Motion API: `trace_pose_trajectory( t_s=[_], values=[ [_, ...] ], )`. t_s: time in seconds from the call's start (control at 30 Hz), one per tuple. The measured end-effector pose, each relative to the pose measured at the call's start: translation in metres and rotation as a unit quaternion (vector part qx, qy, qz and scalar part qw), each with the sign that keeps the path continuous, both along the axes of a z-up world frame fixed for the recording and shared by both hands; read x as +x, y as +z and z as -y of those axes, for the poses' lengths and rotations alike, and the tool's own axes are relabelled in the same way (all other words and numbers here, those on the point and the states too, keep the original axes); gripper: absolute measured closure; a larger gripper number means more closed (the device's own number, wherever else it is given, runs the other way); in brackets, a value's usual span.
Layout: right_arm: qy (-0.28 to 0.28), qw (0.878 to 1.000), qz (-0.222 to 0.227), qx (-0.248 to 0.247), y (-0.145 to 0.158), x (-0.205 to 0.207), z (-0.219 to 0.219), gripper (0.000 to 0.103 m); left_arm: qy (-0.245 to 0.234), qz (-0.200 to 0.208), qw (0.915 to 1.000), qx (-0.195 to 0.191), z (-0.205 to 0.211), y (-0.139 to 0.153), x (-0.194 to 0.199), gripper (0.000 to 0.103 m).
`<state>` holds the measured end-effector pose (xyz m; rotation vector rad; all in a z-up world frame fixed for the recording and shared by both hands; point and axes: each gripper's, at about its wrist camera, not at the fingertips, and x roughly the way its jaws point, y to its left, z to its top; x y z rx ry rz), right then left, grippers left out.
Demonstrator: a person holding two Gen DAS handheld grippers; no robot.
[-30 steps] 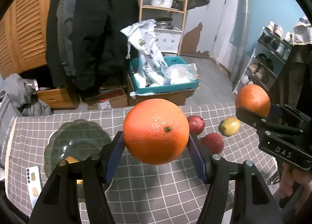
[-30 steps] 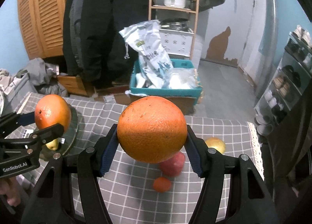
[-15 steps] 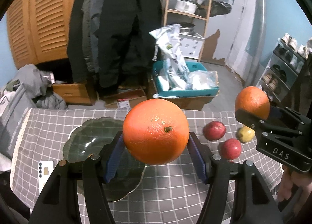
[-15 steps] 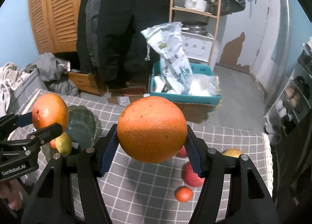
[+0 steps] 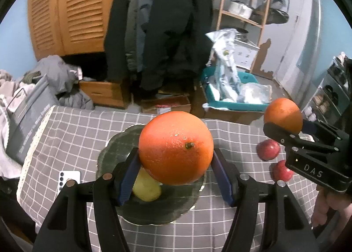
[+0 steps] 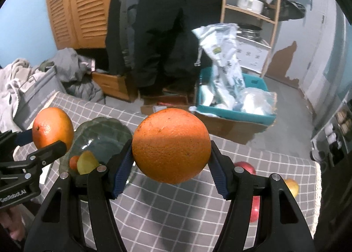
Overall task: Organize fruits
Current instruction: 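Lift and carry the orange and tangerine with both tools over the green bowl, then lower the orange into the bowl and open the right tool while the left tool releases the tangerine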
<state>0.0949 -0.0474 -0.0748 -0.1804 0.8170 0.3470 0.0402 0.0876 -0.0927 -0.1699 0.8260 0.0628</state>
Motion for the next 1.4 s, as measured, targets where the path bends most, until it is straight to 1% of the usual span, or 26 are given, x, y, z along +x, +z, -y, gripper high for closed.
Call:
trace_pose_trajectory(
  t_s=[0.3, 0.57, 0.77, 0.93, 1.17, 1.33, 1.4],
  values=[
    [0.032, 0.999, -0.025, -0.005, -0.024, 0.017, -0.048, 0.038, 0.037, -0.025, 0.9990, 0.001, -0.041, -0.022, 0.007, 0.037],
    [0.051, 0.996, -0.067, -0.004, -0.058, 0.034, -0.078, 0.038, 0.049, -0.063, 0.9968, -0.001, -0.059, -0.057, 0.020, 0.037],
    [0.059, 0.993, -0.099, -0.005, -0.084, 0.043, -0.090, 0.038, 0.054, -0.091, 0.9943, -0.004, -0.067, -0.080, 0.030, 0.037],
    [0.065, 0.991, -0.119, -0.004, -0.099, 0.046, -0.096, 0.038, 0.055, -0.105, 0.9929, -0.009, -0.072, -0.095, 0.040, 0.037],
    [0.064, 0.989, -0.134, 0.000, -0.109, 0.050, -0.096, 0.038, 0.063, -0.127, 0.9893, -0.031, -0.079, -0.112, 0.046, 0.037],
    [0.062, 0.988, -0.138, 0.002, -0.112, 0.053, -0.096, 0.038, 0.059, -0.140, 0.9879, -0.029, -0.075, -0.119, 0.050, 0.036],
    [0.062, 0.988, -0.139, 0.003, -0.112, 0.053, -0.096, 0.038, 0.060, -0.138, 0.9882, -0.027, -0.075, -0.119, 0.050, 0.036]
  ],
)
